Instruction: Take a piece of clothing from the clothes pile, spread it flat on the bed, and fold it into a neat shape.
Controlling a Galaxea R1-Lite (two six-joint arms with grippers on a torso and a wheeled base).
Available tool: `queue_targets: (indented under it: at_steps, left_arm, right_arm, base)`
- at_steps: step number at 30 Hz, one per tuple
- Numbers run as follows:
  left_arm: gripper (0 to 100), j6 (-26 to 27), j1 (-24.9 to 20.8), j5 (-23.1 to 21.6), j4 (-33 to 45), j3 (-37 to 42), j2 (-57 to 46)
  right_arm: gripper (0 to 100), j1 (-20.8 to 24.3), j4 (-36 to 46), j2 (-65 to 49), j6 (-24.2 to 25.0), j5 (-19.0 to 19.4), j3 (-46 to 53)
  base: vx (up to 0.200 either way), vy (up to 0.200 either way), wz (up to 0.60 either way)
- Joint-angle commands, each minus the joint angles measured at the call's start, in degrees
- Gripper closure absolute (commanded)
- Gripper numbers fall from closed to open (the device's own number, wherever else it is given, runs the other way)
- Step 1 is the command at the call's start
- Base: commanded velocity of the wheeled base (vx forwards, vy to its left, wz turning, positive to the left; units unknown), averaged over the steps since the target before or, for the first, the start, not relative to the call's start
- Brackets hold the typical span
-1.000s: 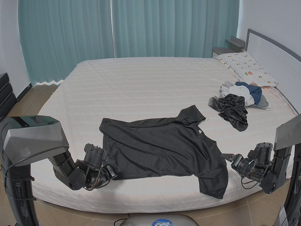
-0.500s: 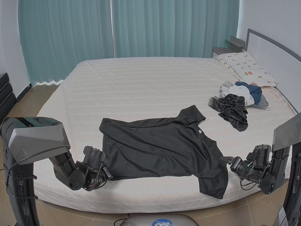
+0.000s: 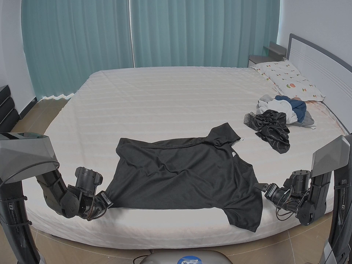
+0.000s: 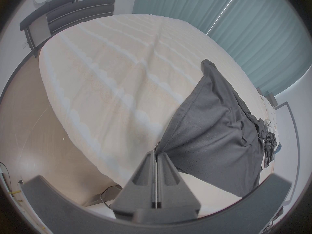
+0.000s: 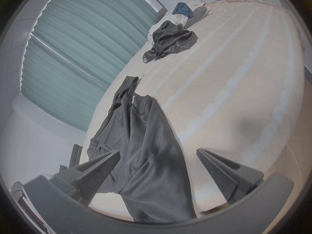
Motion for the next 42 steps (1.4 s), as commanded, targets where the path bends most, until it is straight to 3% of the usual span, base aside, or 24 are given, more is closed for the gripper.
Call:
queue_targets:
  at_steps: [1, 3, 4, 15, 23, 27, 28, 42]
  left_arm:
    - [100, -0.02, 0.29, -0.47, -0.05, 0.23, -0.29]
    - [100, -0.02, 0.29, -0.56, -0.14, 0.23, -0.29]
    - [100, -0.02, 0.29, -0.65, -0.14, 0.23, -0.11]
    - [100, -0.11, 1.26, -1.88, -0.32, 0.15, -0.29]
    - [100, -1.95, 1.26, -2.14, -0.41, -0.47, -0.11]
    - [100, -2.13, 1.34, -3.81, -0.32, -0.38, -0.46]
    - [100, -2.04, 1.52, -3.81, -0.32, -0.47, -0.46]
    - [100, -2.04, 1.78, -3.90, -0.32, -0.47, -0.11]
  right_arm:
    - [0, 0.02, 0.03, 1.80, 0.07, 0.34, -1.87]
    - [0, 0.11, 0.03, 2.68, 0.07, 1.04, -2.83]
    - [100, 0.11, 0.03, 2.85, 0.07, 1.13, -3.19]
    - [100, -0.95, 2.23, 1.80, -0.02, 1.04, -11.01]
    - [100, -1.04, 11.63, 2.06, -0.46, 0.95, -20.76]
    - [100, -1.74, 14.62, 1.80, -5.55, 1.04, -20.06]
    - [0, -2.53, 14.62, 1.80, -6.87, 1.13, -19.36]
    - [0, -2.79, 17.26, 2.50, -9.95, 5.96, -17.34]
  base:
    - [0.000, 0.000, 0.00]
    - [0.000, 0.000, 0.00]
    - [0.000, 0.000, 0.00]
    - [0.000, 0.000, 0.00]
    - [0.000, 0.000, 0.00]
    - [0.000, 0.000, 0.00]
    - [0.000, 0.000, 0.00]
    - [0.000, 0.000, 0.00]
